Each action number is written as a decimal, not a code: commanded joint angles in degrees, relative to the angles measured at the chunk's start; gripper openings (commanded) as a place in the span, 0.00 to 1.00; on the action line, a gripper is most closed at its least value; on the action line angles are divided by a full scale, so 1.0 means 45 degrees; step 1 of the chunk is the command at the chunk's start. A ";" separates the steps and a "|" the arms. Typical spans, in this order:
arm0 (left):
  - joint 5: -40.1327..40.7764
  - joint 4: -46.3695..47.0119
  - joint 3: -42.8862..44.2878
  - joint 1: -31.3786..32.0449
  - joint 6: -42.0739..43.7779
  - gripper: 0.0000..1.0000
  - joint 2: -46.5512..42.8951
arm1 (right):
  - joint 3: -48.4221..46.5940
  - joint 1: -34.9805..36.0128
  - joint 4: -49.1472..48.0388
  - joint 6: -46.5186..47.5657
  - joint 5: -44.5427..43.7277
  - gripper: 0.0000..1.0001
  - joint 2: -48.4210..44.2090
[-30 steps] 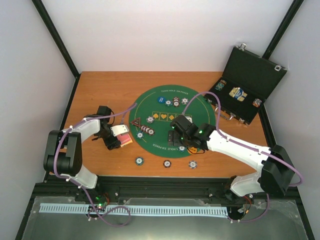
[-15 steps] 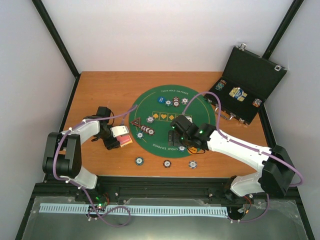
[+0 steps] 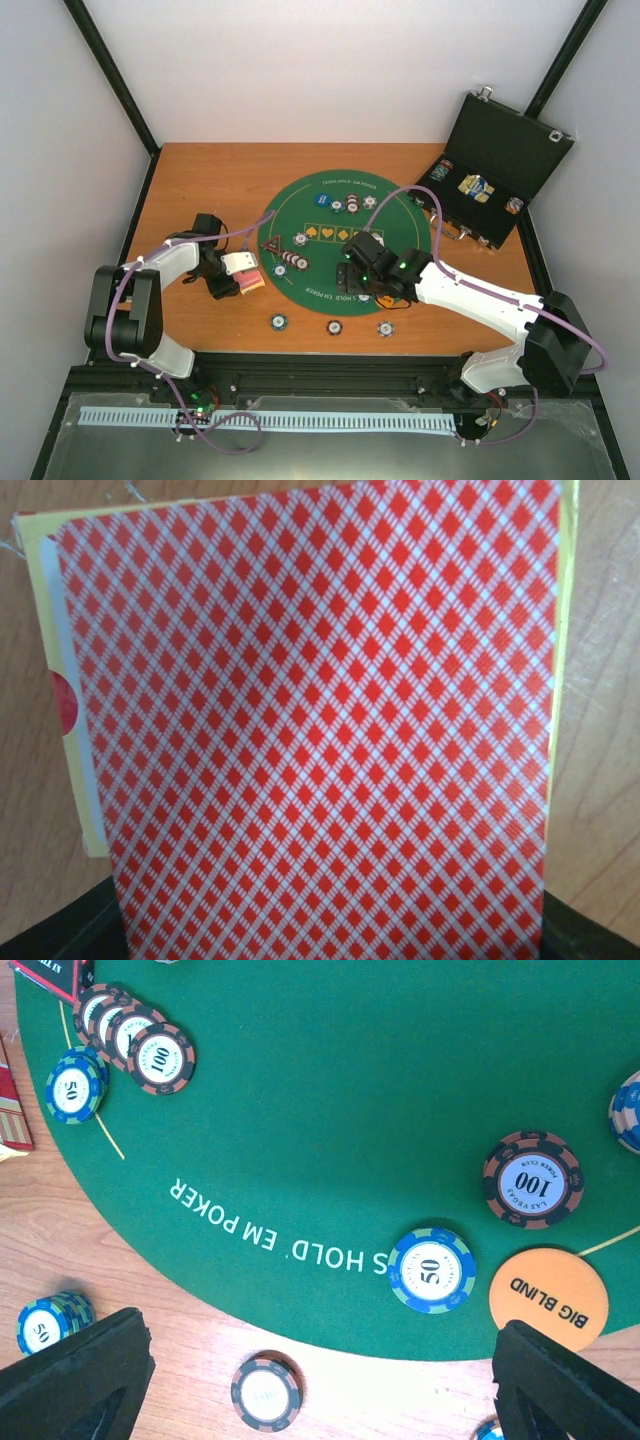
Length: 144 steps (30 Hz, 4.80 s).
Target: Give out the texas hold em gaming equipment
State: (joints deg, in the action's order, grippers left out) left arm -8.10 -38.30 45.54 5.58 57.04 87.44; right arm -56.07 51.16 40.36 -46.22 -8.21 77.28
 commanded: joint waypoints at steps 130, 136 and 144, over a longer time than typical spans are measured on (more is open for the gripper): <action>-0.2590 -0.5632 0.3014 0.1227 0.0988 0.01 -0.4049 | 0.1600 -0.0196 -1.3339 -0.3043 0.9412 0.84 0.2898; -0.2335 -0.5630 0.2836 0.1584 0.1024 0.01 -0.4375 | 0.1557 -0.0177 -1.4397 -0.3529 0.9663 0.81 0.3261; -0.2282 -0.5607 0.2996 0.2085 0.0721 0.01 -0.4547 | 0.1372 -0.0072 -1.4908 -0.3894 0.9676 0.73 0.3602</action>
State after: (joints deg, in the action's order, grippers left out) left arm -17.39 -63.00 56.99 13.78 61.10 68.20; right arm -48.49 50.41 -23.03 -62.24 34.81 92.20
